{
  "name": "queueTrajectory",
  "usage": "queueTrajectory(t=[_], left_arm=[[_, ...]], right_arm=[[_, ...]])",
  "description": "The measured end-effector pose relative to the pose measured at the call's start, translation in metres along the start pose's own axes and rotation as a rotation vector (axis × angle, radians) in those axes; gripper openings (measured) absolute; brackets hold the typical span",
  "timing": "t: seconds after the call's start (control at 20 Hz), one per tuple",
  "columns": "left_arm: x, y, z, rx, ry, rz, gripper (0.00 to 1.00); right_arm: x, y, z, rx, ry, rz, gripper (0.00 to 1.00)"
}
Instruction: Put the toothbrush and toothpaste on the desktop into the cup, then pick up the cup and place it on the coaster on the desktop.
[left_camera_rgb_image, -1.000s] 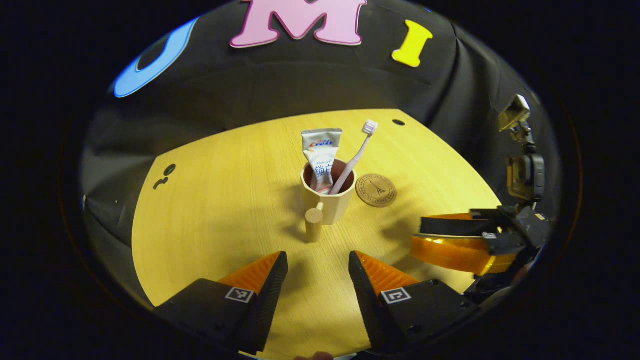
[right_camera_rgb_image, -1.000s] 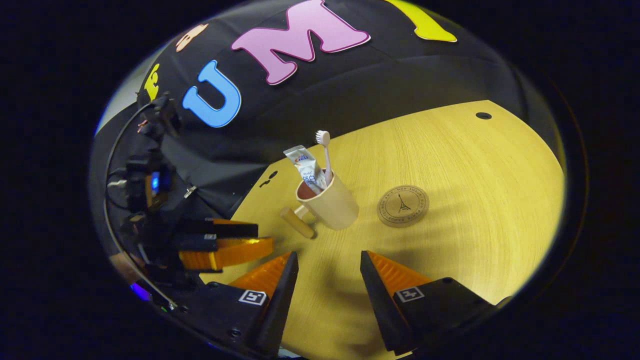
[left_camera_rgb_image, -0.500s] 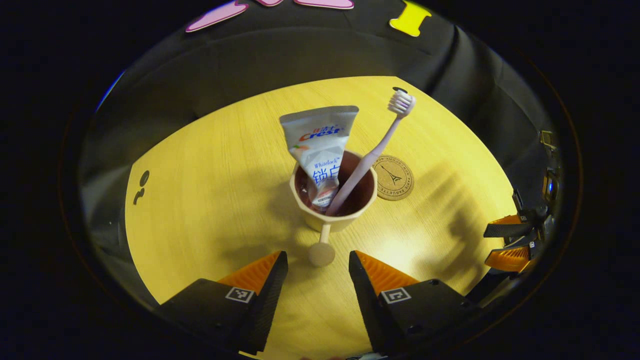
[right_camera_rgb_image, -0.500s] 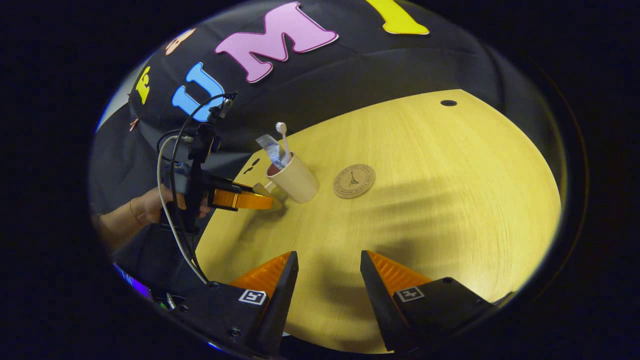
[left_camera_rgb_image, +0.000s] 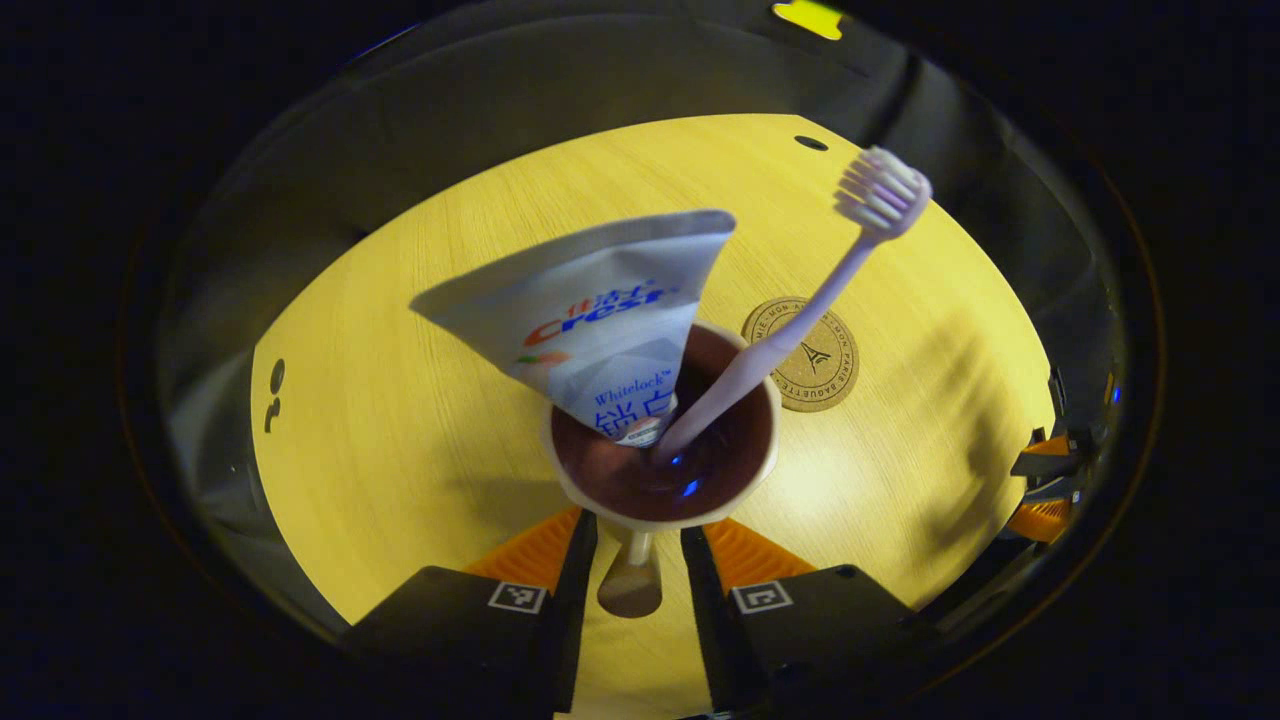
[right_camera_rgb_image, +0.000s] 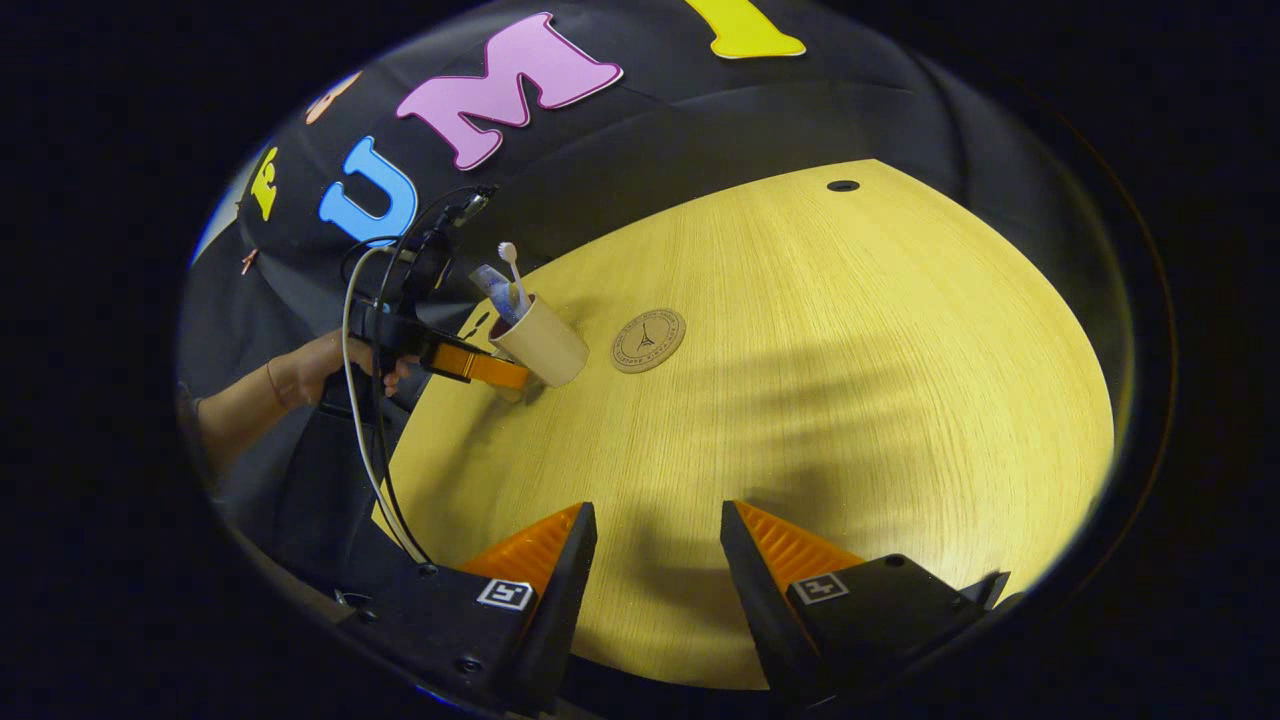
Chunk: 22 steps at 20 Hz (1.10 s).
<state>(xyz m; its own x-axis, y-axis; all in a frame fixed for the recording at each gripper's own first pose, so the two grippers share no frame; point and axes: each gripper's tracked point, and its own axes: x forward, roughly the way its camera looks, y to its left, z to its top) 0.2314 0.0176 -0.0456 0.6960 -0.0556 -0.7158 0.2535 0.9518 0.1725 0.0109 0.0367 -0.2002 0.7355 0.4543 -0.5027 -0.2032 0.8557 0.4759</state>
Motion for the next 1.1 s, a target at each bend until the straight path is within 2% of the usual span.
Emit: queueTrajectory(t=[0.1,0.15,0.3,0.4,0.45,0.6,0.65,0.7,1.1], left_arm=[[0.004,0.004,-0.007,-0.010,0.040,0.017,0.46],[0.003,0.003,-0.006,-0.012,0.037,0.016,0.32],[0.001,0.000,-0.005,-0.015,0.034,0.011,0.30],[-0.002,-0.001,-0.003,-0.017,0.015,0.008,0.33],[-0.004,-0.003,-0.003,-0.015,0.011,0.003,0.28],[-0.011,-0.013,-0.001,-0.004,-0.009,-0.004,0.28],[-0.014,-0.014,-0.001,-0.001,-0.010,-0.001,0.23],[-0.016,-0.018,0.002,0.005,-0.020,-0.005,0.27],[-0.028,-0.046,0.024,0.007,-0.067,-0.036,0.26]], right_arm=[[-0.001,-0.003,-0.005,0.005,0.005,-0.002,0.77],[-0.001,-0.004,-0.005,0.010,0.007,-0.002,0.78],[-0.002,-0.008,-0.005,0.018,0.006,-0.008,0.78],[-0.004,-0.012,-0.005,0.021,0.003,-0.011,0.77],[-0.004,-0.013,-0.005,0.022,0.001,-0.012,0.78],[-0.005,-0.018,-0.002,0.023,-0.005,-0.018,0.77],[-0.006,-0.019,-0.001,0.024,-0.012,-0.018,0.77],[-0.007,-0.020,0.000,0.024,-0.014,-0.018,0.77],[-0.015,-0.026,0.002,0.035,-0.035,-0.021,0.78]])
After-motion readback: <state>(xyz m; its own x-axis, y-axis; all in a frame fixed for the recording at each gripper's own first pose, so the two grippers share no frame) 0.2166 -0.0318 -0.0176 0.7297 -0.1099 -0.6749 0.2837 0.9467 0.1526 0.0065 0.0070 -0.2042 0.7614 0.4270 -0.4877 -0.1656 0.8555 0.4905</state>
